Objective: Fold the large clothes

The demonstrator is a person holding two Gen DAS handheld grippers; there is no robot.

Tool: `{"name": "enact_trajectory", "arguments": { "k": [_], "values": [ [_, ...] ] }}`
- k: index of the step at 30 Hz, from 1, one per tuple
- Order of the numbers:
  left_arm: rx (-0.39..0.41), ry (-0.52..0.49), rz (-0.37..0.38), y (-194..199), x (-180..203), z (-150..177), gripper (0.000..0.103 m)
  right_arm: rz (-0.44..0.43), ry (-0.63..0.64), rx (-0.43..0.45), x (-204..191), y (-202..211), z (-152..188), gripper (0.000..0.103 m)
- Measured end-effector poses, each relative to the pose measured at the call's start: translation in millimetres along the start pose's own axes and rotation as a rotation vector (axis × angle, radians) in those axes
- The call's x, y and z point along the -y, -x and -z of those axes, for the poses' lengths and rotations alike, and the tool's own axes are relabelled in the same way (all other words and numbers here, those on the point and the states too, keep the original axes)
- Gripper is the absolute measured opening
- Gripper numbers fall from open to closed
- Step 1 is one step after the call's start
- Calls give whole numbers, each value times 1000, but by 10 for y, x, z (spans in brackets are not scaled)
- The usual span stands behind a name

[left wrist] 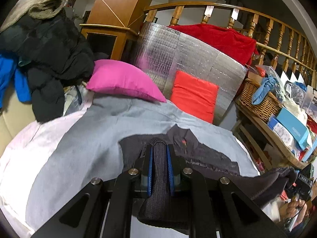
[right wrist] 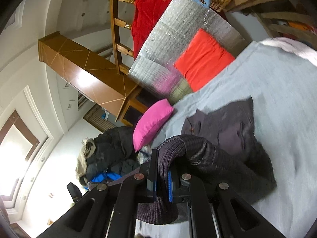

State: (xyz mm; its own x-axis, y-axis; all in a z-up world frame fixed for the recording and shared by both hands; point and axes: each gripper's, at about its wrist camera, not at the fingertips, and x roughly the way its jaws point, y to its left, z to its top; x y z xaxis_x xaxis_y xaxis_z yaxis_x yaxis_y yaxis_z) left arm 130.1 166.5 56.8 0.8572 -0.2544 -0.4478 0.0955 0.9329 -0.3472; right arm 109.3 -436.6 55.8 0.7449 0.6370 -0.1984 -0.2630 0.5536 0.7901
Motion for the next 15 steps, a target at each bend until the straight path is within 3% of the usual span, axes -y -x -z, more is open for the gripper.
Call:
{"name": "enact_trajectory", "arguments": {
  "k": [6,15],
  "values": [
    [-7,-7,-24,-449,-20,-336,14,16,28,17,-53,-487,-504,8],
    [-100,-47,-71,-1497,-45,-662,14,119,20,10,179,-1316,-1036,8]
  ]
}}
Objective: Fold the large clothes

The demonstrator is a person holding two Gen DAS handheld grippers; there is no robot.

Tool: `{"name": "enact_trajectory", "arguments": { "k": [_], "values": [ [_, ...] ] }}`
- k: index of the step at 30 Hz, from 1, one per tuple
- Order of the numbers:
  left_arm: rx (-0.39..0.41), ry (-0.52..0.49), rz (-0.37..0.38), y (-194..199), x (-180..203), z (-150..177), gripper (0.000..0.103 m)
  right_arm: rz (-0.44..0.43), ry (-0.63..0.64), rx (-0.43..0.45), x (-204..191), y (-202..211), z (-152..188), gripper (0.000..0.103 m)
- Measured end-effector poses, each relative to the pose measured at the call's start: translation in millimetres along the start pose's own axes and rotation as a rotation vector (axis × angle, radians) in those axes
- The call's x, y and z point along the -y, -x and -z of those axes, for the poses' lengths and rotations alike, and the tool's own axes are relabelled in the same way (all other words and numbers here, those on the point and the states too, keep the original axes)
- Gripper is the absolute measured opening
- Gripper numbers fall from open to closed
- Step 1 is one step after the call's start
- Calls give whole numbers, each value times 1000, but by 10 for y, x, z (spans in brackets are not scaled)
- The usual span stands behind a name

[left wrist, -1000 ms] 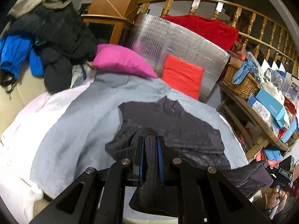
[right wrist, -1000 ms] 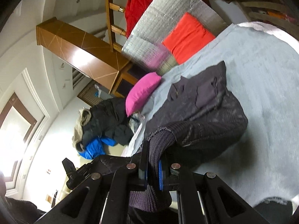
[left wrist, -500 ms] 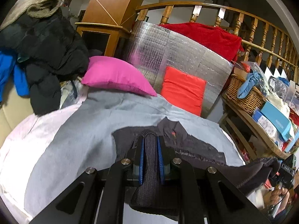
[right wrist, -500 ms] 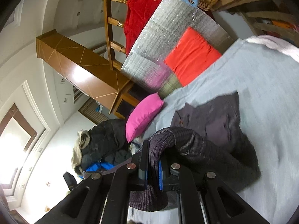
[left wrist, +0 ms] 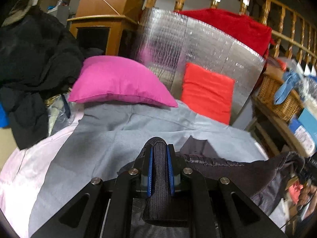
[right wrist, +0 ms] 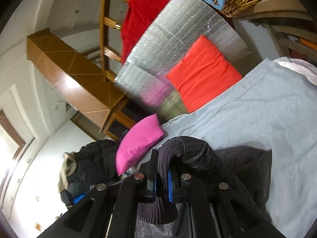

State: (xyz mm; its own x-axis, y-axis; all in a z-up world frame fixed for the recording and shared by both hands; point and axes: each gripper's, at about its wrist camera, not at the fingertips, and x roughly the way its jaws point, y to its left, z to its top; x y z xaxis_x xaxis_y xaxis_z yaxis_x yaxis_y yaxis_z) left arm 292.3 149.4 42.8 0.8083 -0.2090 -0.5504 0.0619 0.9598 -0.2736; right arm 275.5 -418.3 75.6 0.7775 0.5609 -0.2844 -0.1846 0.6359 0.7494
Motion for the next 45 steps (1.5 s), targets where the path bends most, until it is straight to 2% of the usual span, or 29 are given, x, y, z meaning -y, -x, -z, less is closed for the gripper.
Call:
{"name": "enact_trajectory", "arguments": {
  "k": [4,11,15,20,22,23,24,26,27,28,29,30,31,33,35,36,41,42,45],
  "values": [
    [-76,-9,-21,-535,9,-42,14,79,-35,-29,267,-381,-134,8],
    [-192,8,-50,-1332,-54,34,14,186,-102,-77,768,-874,-162,7],
    [-238,35,-42,-1639,-126,55,14,231,-142,-112,987,-1086,-191,7],
    [-274,-6,-63,-1870,-108,73,16,257,-169,-153,1161,-1240,-191,8],
    [-281,31,-63,-1916,-153,57,23,239,-260,-163,1337,-1261,-161,9],
    [-281,52,-64,-1926,-184,48,37,226,-316,-166,1435,-1270,-139,10],
    [-278,78,-98,-1920,-226,29,64,209,-385,-180,1560,-1285,-109,10],
    [-232,131,-156,-1828,-329,-17,85,208,-427,-191,1635,-1287,-97,20],
    [-205,152,-152,-1766,-389,-34,85,192,-439,-181,1645,-1246,-107,25],
    [-191,172,-145,-1702,-462,-57,85,168,-441,-166,1629,-1201,-130,48],
    [-184,189,-146,-1641,-542,-81,85,153,-442,-151,1619,-1160,-155,88],
    [-173,201,-153,-1580,-613,-99,85,163,-437,-111,1583,-1047,-209,99],
    [-158,206,-160,-1532,-668,-112,85,171,-418,-82,1551,-958,-261,102],
    [-130,194,-170,-1441,-783,-133,85,178,-348,-78,1462,-836,-356,102],
    [-130,160,-151,-1449,-813,-126,85,219,-246,-103,1363,-788,-399,102],
    [-135,137,-143,-1472,-796,-119,85,261,-147,-142,1280,-801,-401,102],
    [-234,-39,-66,-1772,-492,-5,85,400,233,-337,1033,-1076,-220,101],
    [-263,-76,-48,-1851,-419,24,85,419,287,-363,998,-1143,-180,101],
    [-328,-154,-12,-2108,-255,83,85,428,346,-415,1021,-1317,-155,100]
  ]
}}
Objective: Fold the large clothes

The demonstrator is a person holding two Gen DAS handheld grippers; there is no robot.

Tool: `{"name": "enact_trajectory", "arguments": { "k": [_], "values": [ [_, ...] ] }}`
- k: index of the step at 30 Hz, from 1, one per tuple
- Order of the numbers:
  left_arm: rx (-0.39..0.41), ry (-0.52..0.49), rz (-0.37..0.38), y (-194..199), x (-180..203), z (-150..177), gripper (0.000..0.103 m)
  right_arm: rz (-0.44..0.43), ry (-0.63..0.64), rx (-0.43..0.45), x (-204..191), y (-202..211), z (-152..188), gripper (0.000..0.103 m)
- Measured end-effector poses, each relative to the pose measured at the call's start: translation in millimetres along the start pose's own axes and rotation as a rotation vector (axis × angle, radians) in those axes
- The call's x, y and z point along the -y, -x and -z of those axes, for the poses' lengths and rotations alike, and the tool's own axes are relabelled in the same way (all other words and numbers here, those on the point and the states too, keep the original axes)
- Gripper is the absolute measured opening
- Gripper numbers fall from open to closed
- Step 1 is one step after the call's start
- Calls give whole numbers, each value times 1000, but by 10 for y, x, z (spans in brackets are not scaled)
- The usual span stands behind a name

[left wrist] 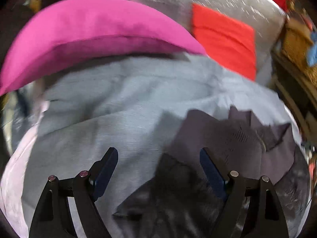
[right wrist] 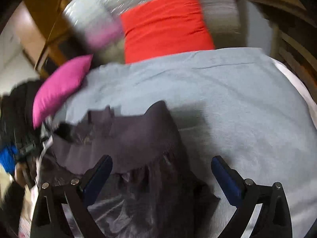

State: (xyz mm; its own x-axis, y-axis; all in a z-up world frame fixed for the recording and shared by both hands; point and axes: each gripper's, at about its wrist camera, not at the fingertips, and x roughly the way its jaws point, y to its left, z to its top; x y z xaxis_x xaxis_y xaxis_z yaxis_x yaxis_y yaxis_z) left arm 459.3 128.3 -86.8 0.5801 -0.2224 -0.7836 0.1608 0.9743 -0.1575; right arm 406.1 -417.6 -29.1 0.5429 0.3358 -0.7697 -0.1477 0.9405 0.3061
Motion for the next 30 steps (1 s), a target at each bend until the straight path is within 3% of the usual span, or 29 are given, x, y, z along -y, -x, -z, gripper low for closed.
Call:
{"name": "enact_trajectory", "arguments": {
  "k": [4,9,10,11,12,13,15,19,20,22,24,30],
  "values": [
    [-7,-14,13,-170,85,-47,85,22,18,-14,36,-204,-87,96],
    [-66,-39,25,-354,179,-34,82,27,58,-116,-15,-571,-125,71],
    [-62,-45,35,-364,201,-22,76,27,58,-113,-28,-579,-124,65],
    [-64,-53,31,-375,220,-12,47,31,59,-101,-33,-559,-119,61],
    [-85,-69,4,-409,251,-5,27,33,59,-99,-31,-553,-123,54],
    [-90,-83,-18,-423,278,6,26,51,63,-101,-31,-527,-126,32],
    [-57,-106,-53,-370,317,14,19,77,82,-83,-87,-437,-156,22],
    [66,43,-51,-142,96,-19,18,117,96,51,-202,-12,-299,17],
    [15,70,-66,-275,28,-9,18,121,56,73,-104,12,-330,17],
    [-85,122,-81,-575,-67,89,19,153,-45,20,162,-224,-276,17],
    [-84,124,-100,-646,-52,127,19,175,-80,-44,290,-518,-115,17],
    [-66,110,-116,-698,-40,139,21,159,-147,-9,407,-584,-44,17]
  ]
}}
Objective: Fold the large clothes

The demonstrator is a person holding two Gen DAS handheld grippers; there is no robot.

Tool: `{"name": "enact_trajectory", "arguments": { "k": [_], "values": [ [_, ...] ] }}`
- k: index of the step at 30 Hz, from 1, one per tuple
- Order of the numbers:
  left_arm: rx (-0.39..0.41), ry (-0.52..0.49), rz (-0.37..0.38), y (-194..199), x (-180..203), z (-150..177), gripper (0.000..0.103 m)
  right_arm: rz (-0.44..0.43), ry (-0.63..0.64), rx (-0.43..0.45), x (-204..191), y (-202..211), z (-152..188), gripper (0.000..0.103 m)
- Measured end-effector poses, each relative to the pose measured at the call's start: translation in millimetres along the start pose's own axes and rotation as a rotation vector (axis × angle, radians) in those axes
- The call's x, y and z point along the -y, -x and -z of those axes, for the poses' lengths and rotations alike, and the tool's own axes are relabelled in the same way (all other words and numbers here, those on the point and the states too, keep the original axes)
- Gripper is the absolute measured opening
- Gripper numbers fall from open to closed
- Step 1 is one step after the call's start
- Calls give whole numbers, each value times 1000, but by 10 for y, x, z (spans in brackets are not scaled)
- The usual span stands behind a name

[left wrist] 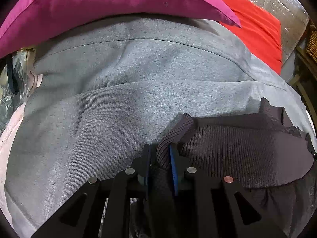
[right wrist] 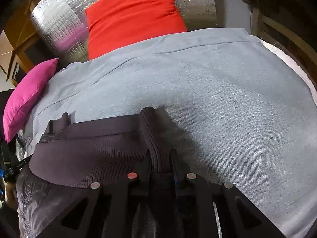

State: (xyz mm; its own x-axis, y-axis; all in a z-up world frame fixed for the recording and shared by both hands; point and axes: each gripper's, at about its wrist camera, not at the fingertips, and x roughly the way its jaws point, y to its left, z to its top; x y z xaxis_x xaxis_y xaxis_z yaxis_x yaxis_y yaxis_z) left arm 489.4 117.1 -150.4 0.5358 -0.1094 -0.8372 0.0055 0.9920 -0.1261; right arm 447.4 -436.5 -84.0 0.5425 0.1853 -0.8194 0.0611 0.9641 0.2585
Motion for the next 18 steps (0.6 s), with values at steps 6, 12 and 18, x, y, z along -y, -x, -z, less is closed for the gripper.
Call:
{"name": "enact_trajectory", "arguments": {
  "k": [6,12,18],
  "values": [
    [52,-24,-92,75,24,158,38,11,-12,11,28,-25,33,17],
    [100,-37,-260,275,104,119,68,76,25,5,-54,33,10,25],
    [376,-91,-332,1393,273,332,70,172,10,207,-251,963,12,75]
  ]
}}
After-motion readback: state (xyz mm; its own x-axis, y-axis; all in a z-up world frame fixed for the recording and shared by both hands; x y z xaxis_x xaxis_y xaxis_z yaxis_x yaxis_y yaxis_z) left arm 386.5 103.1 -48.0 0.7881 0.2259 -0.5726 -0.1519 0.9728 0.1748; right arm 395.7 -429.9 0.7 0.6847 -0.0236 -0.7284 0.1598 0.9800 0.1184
